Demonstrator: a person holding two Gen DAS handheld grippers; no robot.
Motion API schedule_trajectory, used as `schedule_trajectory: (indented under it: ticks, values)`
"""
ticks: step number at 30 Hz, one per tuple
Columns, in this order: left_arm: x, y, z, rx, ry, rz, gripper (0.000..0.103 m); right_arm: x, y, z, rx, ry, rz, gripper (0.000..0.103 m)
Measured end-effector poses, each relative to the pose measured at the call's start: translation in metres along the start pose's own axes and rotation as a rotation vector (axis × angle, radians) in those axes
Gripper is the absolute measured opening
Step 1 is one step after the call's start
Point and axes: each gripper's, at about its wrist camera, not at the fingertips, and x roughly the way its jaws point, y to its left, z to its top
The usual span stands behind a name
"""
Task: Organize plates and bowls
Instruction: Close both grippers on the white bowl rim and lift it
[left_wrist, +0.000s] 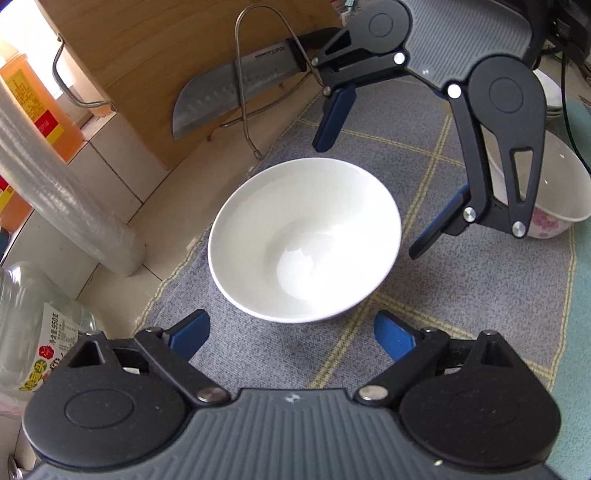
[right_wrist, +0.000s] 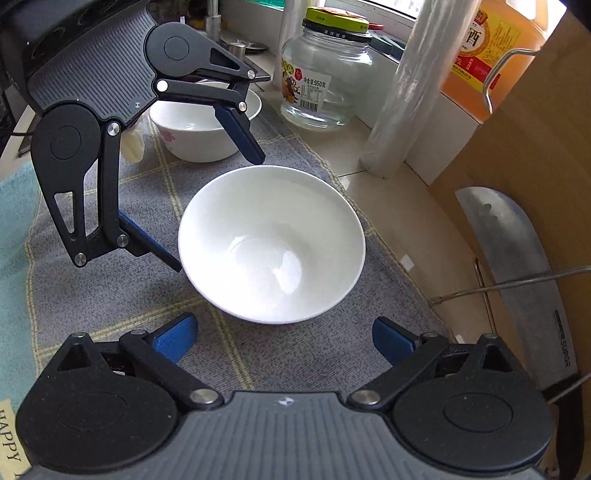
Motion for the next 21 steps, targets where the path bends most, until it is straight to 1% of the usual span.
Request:
schedule_trajectory:
  ticks: [6,12,14,16,21]
  values:
    - [0.006,0.005,0.004,0.031,-0.002,-0.009,0.095,0.012,-0.005,0.006,-0.051,0.012,0.029,0.097]
    - [0.007,0.005,0.006,0.097,-0.006,-0.039,0.094,0.015,-0.009,0.008,-0.081,0.011,0.066,0.093]
    - [0.008,0.004,0.006,0.112,-0.006,-0.044,0.092,0.019,-0.011,0.009,-0.086,0.013,0.076,0.092]
    - [0.008,0.005,0.006,0.120,-0.008,-0.048,0.091,0.019,-0.012,0.010,-0.092,0.010,0.077,0.089]
    - [0.007,0.007,0.007,0.148,-0.018,-0.052,0.090,0.019,-0.010,0.011,-0.118,0.009,0.086,0.086]
